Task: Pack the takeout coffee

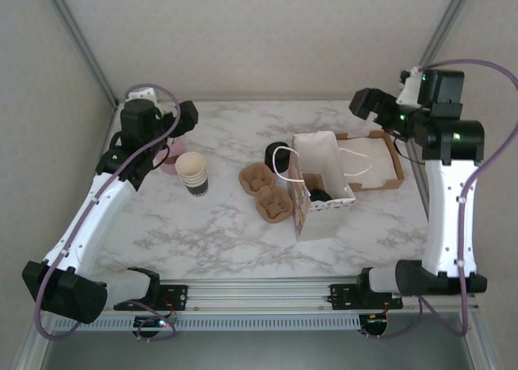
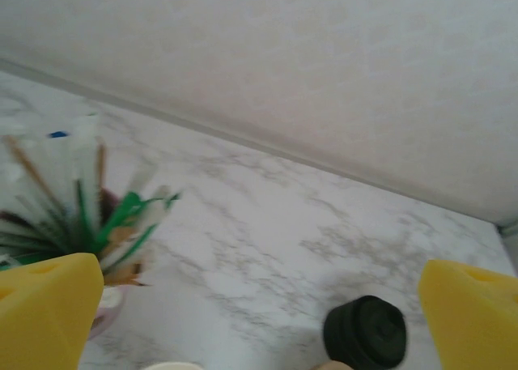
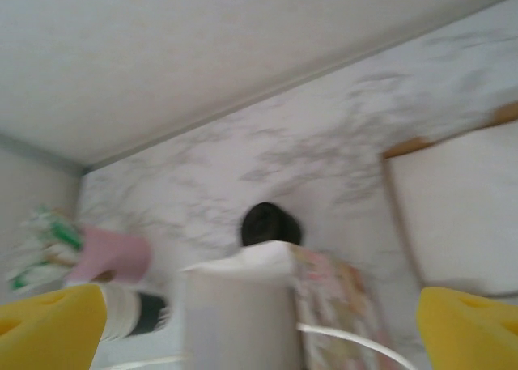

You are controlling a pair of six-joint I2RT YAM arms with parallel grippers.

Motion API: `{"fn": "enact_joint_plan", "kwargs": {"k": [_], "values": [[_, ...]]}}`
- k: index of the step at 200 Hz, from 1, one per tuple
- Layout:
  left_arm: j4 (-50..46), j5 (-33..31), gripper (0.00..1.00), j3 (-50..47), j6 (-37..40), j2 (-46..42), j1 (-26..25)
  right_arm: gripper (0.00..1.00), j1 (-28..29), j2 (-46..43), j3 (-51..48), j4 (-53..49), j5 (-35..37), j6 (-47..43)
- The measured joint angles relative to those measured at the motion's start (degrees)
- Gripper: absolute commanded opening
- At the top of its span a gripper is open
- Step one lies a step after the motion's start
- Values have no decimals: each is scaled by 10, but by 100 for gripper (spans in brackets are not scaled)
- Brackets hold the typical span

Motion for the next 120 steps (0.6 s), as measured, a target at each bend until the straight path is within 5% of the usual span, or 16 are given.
{"fn": "enact_joint_plan", "kwargs": {"k": [43,120], "values": [[-16,-11,84,4,1,27,56,91,35,96,36,37,-109,-6],[-56,2,52,56,25,122,75,72,188,306,301,7,-128,-54]]}}
